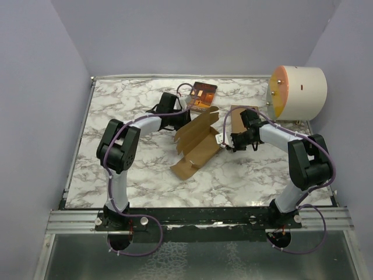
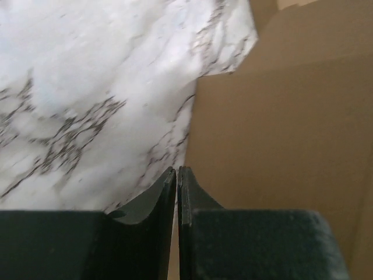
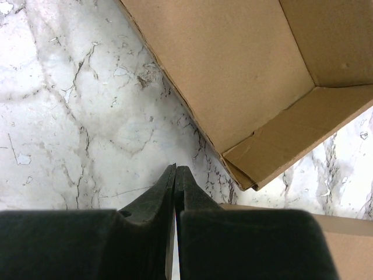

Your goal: Fold the paper box

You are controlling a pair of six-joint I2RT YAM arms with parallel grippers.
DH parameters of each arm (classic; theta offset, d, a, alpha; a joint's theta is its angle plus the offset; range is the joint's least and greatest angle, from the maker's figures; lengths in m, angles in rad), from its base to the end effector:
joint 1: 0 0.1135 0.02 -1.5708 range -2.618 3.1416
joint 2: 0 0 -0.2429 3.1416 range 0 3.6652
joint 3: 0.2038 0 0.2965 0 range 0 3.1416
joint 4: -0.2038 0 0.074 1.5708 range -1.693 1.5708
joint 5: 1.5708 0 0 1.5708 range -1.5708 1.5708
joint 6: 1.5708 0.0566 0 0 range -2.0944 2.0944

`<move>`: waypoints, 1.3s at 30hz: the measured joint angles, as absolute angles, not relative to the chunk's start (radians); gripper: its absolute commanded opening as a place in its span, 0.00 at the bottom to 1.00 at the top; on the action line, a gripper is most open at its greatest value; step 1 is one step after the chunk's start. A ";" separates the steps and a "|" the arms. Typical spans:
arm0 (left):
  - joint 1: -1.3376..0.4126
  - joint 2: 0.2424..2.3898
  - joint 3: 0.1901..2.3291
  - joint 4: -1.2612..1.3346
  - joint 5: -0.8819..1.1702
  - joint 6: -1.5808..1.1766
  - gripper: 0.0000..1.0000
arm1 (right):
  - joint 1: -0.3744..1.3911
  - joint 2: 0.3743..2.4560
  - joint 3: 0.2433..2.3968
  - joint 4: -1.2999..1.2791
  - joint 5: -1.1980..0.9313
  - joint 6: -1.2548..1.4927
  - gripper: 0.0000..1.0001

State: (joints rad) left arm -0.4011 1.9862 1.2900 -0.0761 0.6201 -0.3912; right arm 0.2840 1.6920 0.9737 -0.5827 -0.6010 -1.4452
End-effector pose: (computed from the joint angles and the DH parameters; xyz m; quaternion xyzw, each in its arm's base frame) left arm 0.4155 -0.2120 0.1118 0.1229 0.8768 -0.4022 0.2330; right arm 0.3171 0.1259 0.0924 -0.7460 0.5840 0.1748 0.2683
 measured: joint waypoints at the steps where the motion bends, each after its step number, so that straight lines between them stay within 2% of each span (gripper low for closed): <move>1: -0.411 1.997 1.304 -0.073 0.630 -0.392 0.09 | 0.284 1.692 0.974 -0.583 -0.601 -1.445 0.02; 8: -0.466 2.061 1.414 -0.056 0.687 -0.390 0.07 | 0.284 1.696 0.974 -0.575 -0.601 -1.436 0.01; 24: -0.507 2.115 1.433 -0.090 0.719 -0.363 0.07 | 0.321 1.710 0.975 -0.501 -0.564 -1.313 0.01; 34: -0.510 2.125 1.468 -0.133 0.719 -0.345 0.08 | 0.321 1.710 0.975 -0.492 -0.561 -1.288 0.04; 39: -0.511 2.141 1.504 -0.158 0.719 -0.340 0.11 | 0.321 1.710 0.975 -0.492 -0.559 -1.283 0.08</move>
